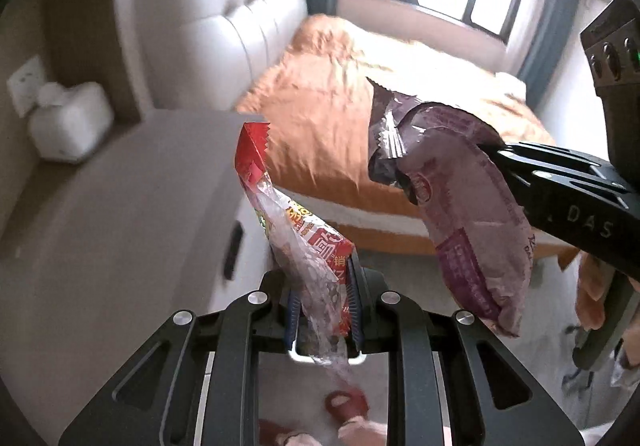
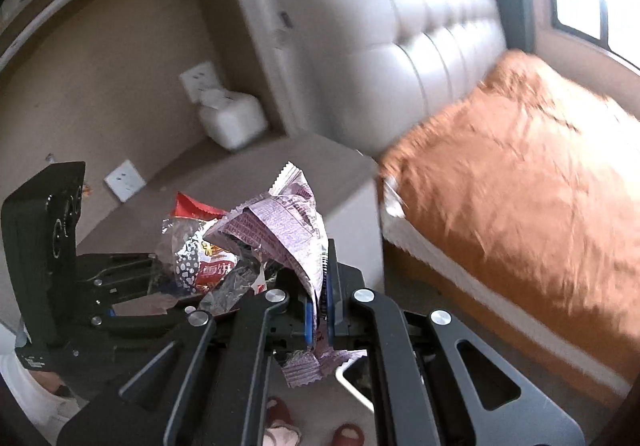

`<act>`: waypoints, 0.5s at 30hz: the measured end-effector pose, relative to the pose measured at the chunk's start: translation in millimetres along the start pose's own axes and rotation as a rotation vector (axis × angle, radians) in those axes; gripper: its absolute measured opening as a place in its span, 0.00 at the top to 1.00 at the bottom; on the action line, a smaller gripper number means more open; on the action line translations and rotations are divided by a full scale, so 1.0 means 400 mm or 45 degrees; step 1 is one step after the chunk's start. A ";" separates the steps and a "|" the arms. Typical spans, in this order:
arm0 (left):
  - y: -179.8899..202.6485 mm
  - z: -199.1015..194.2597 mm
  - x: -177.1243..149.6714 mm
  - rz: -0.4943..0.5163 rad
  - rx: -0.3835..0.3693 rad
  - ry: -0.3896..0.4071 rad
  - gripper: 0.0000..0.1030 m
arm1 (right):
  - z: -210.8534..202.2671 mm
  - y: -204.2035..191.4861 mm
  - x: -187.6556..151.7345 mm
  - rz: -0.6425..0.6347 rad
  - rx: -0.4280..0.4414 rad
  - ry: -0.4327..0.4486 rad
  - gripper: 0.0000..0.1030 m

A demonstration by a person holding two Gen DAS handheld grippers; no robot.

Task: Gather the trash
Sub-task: 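Carry the red snack bag and purple wrapper to the white bin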

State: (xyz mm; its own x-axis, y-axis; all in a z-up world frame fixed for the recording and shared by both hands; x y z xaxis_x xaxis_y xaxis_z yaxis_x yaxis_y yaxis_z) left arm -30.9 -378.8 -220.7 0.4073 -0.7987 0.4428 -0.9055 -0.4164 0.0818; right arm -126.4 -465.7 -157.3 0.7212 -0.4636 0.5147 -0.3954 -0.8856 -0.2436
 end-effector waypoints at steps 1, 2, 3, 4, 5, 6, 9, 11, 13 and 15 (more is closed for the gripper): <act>0.008 0.034 -0.002 0.006 -0.009 -0.032 0.81 | 0.010 0.014 -0.009 0.015 -0.007 -0.011 0.95; 0.025 0.052 -0.009 0.007 -0.014 -0.057 0.81 | 0.026 0.033 -0.023 0.036 -0.013 -0.025 0.95; 0.034 0.075 -0.016 0.009 -0.020 -0.077 0.81 | 0.046 0.056 -0.039 0.061 -0.016 -0.043 0.95; 0.035 0.100 -0.021 0.010 -0.027 -0.097 0.81 | 0.065 0.074 -0.051 0.079 -0.024 -0.062 0.95; 0.034 0.138 -0.028 0.012 -0.037 -0.135 0.81 | 0.095 0.097 -0.070 0.104 -0.032 -0.091 0.95; 0.043 0.165 -0.036 0.014 -0.048 -0.157 0.81 | 0.112 0.112 -0.082 0.117 -0.037 -0.105 0.95; 0.044 0.268 -0.062 0.021 -0.103 -0.224 0.81 | 0.188 0.159 -0.126 0.159 -0.045 -0.168 0.95; 0.045 0.342 -0.085 0.026 -0.135 -0.272 0.81 | 0.235 0.181 -0.151 0.175 -0.048 -0.193 0.94; 0.052 0.422 -0.108 0.033 -0.155 -0.312 0.81 | 0.299 0.207 -0.181 0.195 -0.054 -0.224 0.94; 0.047 0.481 -0.120 0.037 -0.169 -0.338 0.81 | 0.351 0.231 -0.202 0.222 -0.049 -0.249 0.94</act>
State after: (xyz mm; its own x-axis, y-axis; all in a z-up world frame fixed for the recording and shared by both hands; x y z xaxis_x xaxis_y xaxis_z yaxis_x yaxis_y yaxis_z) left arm -44.3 -431.8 -412.2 0.3819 -0.9026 0.1987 -0.9178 -0.3451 0.1962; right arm -141.6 -513.8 -336.7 0.7351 -0.6087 0.2985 -0.5416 -0.7921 -0.2815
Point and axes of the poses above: each gripper's, at about its wrist camera, not at the fingertips, and z roughly the way its jaws point, y to its right, x to its top, the point moved 2 cm from there along z, roughly the way its jaws point, and after that the axes turned 12 degrees about -y, right-handed, at the moved point
